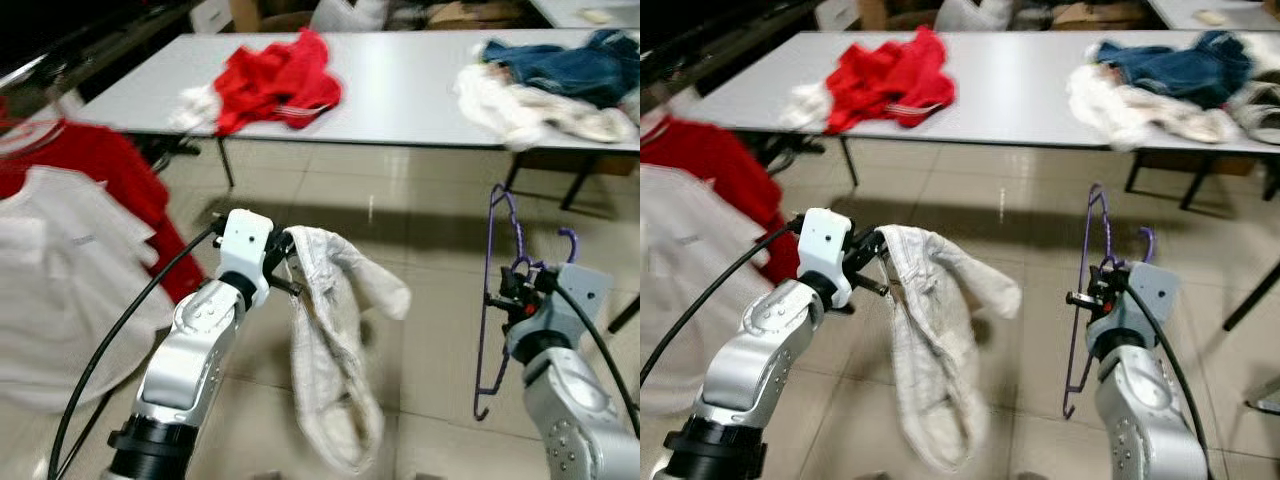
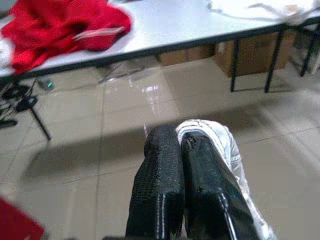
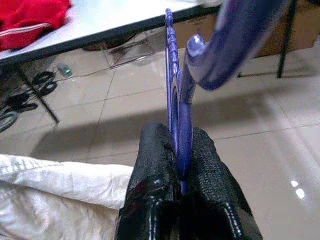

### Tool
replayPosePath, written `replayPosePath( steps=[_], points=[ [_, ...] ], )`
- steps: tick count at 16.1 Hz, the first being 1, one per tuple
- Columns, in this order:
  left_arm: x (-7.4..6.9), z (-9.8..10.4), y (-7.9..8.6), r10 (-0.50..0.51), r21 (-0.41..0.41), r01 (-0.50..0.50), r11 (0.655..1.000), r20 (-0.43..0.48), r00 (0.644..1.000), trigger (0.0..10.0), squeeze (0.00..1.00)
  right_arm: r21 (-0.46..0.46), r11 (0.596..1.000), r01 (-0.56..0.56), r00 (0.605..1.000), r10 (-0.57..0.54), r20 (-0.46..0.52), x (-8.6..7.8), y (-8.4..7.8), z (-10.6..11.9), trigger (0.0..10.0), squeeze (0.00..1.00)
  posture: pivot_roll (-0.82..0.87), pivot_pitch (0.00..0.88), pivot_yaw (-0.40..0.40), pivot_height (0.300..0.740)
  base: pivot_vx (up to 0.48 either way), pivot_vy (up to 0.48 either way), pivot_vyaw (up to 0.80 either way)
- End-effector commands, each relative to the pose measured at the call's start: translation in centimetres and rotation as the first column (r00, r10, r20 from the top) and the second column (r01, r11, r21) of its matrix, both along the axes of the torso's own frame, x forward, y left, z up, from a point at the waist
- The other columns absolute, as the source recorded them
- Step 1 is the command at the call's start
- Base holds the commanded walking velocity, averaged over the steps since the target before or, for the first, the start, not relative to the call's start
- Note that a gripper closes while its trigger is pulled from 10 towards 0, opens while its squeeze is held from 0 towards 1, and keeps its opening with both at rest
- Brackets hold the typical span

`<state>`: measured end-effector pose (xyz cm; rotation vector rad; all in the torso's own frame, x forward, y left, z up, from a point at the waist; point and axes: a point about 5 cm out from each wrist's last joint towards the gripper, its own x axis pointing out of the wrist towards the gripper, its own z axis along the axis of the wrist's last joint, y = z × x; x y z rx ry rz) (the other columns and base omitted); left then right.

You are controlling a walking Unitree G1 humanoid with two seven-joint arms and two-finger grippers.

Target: Hang hanger

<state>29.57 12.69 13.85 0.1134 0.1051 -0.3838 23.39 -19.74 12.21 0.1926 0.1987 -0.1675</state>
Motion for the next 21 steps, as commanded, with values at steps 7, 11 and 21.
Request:
replayPosePath(
  steps=[7, 11, 21],
  points=[
    [0.3, 1.1, 0.5, 0.045, -0.009, -0.045, 0.999, 0.031, 0.998, 10.0, 0.00, 0.008, 0.995, -0.102, 0.994, 0.101, 0.046, 0.3, 1.5, 1.0, 10.0, 0.00, -0.13, 0.077, 0.089, 0.740, 0.000, 0.228, 0.00],
    [0.3, 1.3, 0.4, 0.029, -0.008, -0.029, 1.000, 0.051, 0.998, 10.0, 0.00, 0.004, 0.996, -0.091, 0.995, 0.091, 0.052, 0.3, 1.3, 1.0, 10.0, 0.00, -0.12, 0.086, 0.086, 0.740, 0.000, 0.000, 0.00],
    [0.2, 1.4, 0.4, 0.008, -0.004, -0.008, 1.000, 0.053, 0.999, 10.0, 0.00, 0.009, 0.998, -0.068, 0.996, 0.067, 0.059, 0.2, 1.0, 1.1, 10.0, 0.00, -0.12, 0.094, 0.083, 0.740, 0.074, 0.000, 0.00]
  ],
)
